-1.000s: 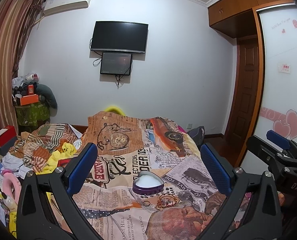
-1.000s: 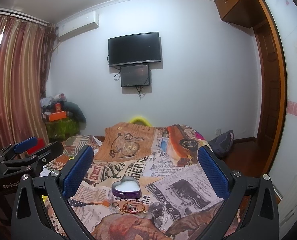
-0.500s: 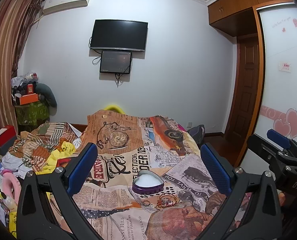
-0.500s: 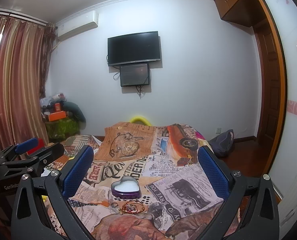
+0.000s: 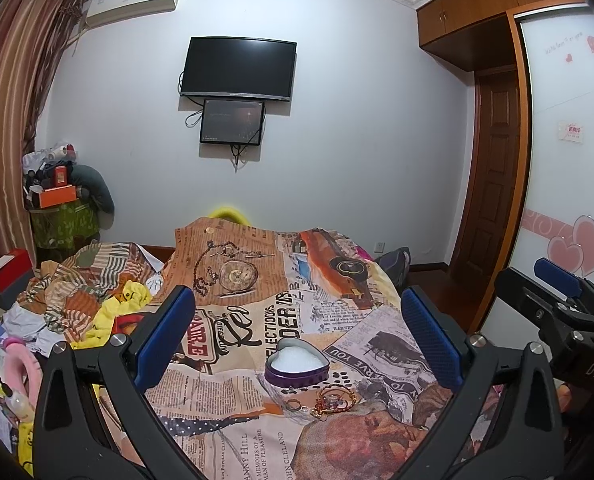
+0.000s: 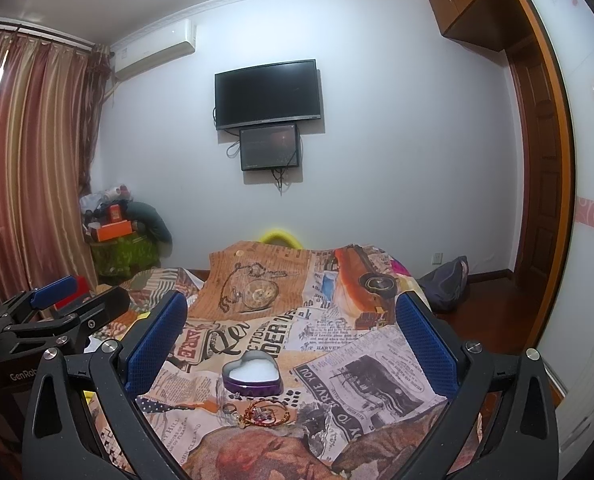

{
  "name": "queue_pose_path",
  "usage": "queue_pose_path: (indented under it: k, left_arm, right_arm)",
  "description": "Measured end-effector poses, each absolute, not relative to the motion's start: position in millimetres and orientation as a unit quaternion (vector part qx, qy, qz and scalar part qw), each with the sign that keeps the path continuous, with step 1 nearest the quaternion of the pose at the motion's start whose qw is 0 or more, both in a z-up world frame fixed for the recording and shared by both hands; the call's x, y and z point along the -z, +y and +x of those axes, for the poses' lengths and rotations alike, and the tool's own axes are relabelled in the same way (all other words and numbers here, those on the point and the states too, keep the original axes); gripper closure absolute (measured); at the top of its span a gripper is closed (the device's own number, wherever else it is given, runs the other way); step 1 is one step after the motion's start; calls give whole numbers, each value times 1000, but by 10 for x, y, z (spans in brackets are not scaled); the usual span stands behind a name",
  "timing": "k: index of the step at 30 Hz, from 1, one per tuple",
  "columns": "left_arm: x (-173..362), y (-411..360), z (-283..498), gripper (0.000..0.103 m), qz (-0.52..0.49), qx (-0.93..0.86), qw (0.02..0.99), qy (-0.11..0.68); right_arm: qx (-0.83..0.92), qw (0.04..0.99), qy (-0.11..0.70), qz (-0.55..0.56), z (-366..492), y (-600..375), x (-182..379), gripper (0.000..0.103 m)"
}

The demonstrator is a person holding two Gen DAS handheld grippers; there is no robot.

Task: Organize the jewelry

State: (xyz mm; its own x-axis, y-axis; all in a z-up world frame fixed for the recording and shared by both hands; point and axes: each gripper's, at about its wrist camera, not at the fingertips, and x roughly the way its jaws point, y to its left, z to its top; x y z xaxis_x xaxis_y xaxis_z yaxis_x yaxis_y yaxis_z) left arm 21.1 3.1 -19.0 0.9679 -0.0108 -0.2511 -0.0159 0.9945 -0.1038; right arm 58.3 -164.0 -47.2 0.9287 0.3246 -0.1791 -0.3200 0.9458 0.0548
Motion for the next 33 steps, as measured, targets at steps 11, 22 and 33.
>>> queue_pose_path:
  k: [11,22,33]
  left_arm:
    - [206,43,289,0,-54,-3,989,137]
    - [341,79,560,0,-58,-11,983,171]
    - [730,206,996,0,-63,-26,968,243]
  right_arm:
    - [-164,981,106,12,660,-1643,487,0]
    - [-161,978,133,10,852,-1638,607,0]
    - [-153,969,195,-6,1220,-1613,884,0]
